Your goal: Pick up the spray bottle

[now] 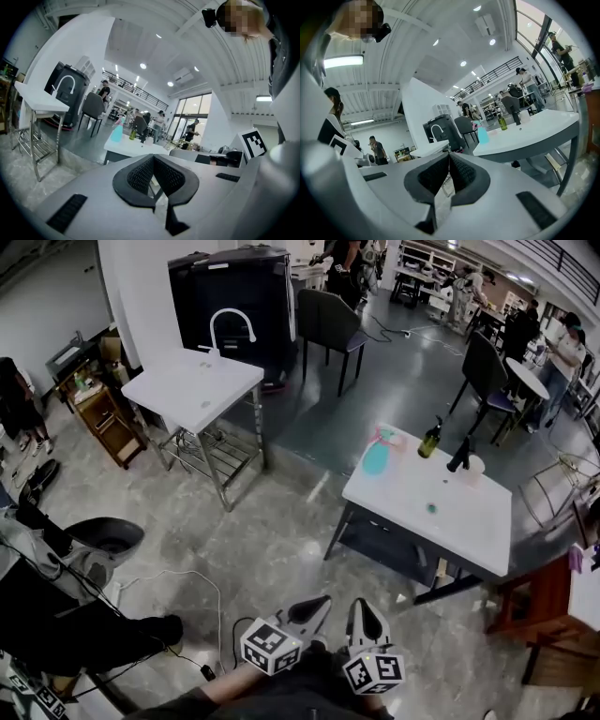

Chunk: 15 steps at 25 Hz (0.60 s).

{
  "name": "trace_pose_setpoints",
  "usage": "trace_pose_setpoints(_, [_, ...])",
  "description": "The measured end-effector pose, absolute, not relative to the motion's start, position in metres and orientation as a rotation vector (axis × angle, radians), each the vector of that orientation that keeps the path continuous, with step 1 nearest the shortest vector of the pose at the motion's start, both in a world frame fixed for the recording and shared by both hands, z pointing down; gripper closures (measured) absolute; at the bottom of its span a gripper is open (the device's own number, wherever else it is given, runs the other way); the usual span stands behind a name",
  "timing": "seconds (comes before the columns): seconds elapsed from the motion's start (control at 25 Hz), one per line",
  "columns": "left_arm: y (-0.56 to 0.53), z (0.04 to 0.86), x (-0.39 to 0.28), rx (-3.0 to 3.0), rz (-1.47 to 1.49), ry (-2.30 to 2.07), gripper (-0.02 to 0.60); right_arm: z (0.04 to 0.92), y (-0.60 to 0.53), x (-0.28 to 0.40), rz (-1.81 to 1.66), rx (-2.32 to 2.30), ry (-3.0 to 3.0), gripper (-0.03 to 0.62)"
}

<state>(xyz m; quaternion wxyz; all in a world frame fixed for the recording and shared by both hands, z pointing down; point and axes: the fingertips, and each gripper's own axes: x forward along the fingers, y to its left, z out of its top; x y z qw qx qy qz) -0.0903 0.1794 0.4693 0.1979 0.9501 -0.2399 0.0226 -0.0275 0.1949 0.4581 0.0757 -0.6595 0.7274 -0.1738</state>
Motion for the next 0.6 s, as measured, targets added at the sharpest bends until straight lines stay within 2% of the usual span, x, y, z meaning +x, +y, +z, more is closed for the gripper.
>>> trace_pose_setpoints(0.6, [0.154, 0.478, -0.076, 2.624, 0.084, -0.745, 0.577, 0.46, 0.164, -0.018, -0.535, -1.892, 2.255, 0.586])
